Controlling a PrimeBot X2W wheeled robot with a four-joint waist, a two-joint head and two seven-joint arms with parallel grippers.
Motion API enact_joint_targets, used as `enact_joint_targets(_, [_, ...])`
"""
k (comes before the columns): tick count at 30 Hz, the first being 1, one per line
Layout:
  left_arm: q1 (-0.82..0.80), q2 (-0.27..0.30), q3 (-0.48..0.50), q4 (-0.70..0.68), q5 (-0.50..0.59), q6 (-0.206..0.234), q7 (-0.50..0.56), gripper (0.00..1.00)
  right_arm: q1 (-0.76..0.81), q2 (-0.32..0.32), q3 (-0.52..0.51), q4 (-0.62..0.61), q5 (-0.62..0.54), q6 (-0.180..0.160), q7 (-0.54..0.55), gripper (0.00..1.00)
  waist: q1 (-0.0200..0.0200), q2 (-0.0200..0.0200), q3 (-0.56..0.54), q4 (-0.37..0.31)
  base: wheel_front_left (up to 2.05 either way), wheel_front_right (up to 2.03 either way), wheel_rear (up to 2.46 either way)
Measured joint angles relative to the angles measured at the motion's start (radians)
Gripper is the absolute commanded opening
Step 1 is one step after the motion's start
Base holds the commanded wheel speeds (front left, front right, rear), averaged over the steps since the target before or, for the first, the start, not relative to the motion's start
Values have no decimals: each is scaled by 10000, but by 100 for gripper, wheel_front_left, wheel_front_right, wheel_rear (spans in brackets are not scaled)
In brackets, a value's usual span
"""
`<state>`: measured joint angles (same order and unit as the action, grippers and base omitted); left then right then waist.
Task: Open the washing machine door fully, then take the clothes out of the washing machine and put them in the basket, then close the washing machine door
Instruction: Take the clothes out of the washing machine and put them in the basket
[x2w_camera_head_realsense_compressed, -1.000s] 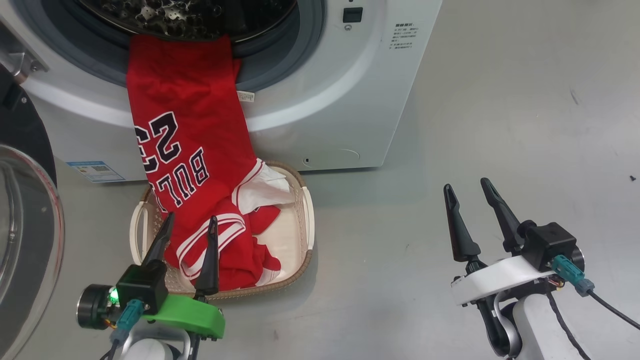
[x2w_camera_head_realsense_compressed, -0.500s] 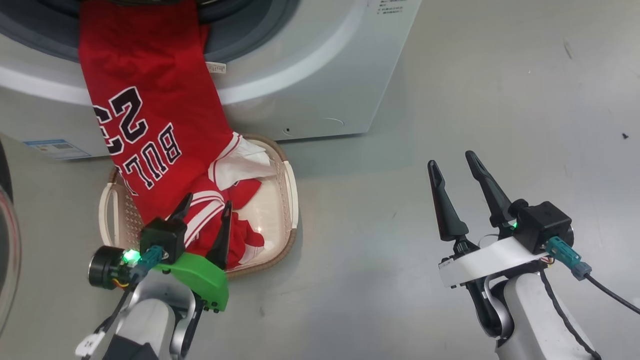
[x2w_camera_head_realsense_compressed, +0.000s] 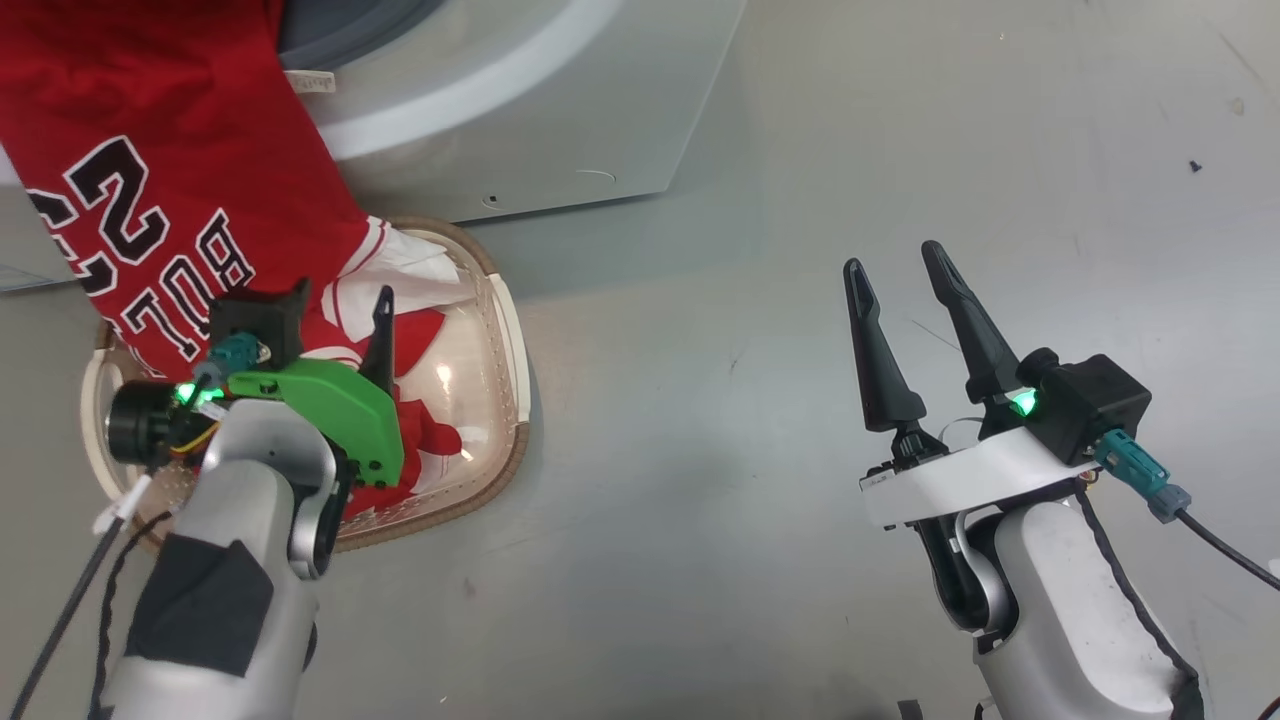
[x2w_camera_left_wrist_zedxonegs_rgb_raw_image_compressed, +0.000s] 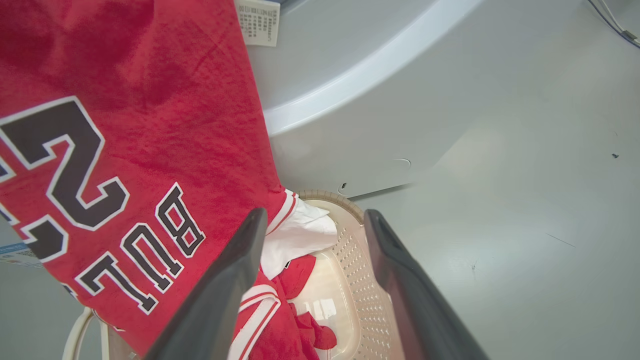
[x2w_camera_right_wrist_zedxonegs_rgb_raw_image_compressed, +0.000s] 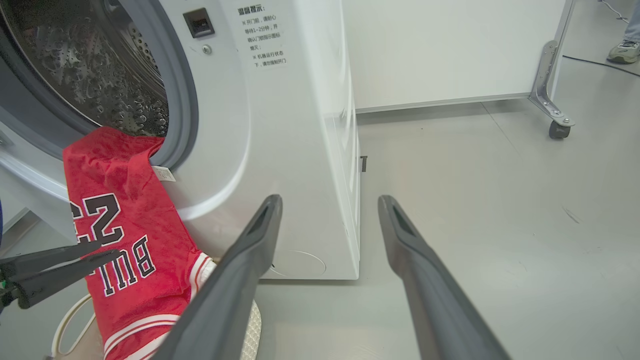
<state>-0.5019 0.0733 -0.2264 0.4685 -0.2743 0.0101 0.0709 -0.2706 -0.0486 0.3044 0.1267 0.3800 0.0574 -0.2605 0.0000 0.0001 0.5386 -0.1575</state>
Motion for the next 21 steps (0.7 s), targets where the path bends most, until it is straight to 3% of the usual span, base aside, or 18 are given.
enact_joint_targets(7, [-1138,224,508,650,2,374,176,100,-248,2,236,-96,303,-82,0,100,0,0,414,-430,0,0,0])
enact_joint_targets(21, [-2606,734,1273,1770,-75,686,272,100,-496,2,629,-280,792,-268,0,100,0,0,935,-1309,0,0,0])
